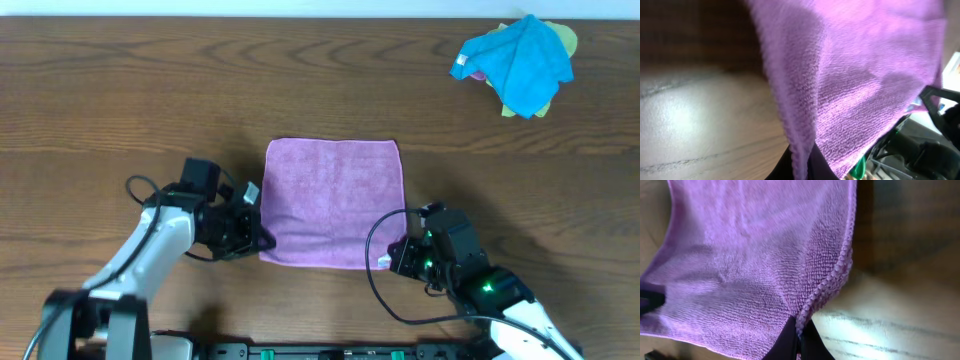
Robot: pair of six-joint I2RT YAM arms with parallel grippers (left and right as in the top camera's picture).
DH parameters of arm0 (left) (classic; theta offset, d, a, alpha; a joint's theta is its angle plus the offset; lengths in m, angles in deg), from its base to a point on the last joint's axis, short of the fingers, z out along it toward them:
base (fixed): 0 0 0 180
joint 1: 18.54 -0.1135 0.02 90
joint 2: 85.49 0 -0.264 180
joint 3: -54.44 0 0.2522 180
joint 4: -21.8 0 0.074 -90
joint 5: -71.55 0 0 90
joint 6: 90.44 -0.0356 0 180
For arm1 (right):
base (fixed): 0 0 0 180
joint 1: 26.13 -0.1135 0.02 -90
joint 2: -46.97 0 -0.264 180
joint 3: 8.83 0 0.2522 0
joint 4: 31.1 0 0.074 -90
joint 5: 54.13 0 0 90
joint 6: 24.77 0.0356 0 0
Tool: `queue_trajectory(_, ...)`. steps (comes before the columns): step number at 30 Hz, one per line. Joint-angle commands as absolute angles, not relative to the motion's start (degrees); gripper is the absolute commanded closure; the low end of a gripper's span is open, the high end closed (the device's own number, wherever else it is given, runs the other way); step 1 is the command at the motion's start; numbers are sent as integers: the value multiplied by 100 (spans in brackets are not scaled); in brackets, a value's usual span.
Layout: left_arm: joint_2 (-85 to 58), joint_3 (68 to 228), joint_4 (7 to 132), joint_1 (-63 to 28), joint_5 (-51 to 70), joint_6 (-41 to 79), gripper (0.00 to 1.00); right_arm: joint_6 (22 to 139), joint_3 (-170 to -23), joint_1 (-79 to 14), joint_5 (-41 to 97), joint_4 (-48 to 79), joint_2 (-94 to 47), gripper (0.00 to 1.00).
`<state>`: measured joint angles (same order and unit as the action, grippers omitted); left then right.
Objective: Fold the cloth
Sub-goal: 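Fold the near edge up and over toward the far edge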
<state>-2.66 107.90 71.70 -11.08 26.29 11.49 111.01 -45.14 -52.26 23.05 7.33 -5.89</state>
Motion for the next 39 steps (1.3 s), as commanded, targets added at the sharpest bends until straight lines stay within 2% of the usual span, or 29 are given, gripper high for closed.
queue_trajectory(1,-537,10758,6851,-1101,2436,1699,94,10835,-4833,-5237,2836,726,-648,99)
queue_trajectory(9,-529,10758,5041,-1101,1619,2932,94,10406,-5270,-5047,3437,108,-1625,99)
queue_trajectory(17,-463,10760,3872,-1101,425,3435,94,9820,-5939,-4636,3446,-253,-2595,99)
queue_trajectory(24,262,10806,2895,-1101,382,3715,94,9469,-6214,-4350,3542,-603,-3111,99)
queue_trajectory(39,1441,11461,2137,-937,353,3706,94,9193,-6238,-4217,3710,-1901,-4132,98)
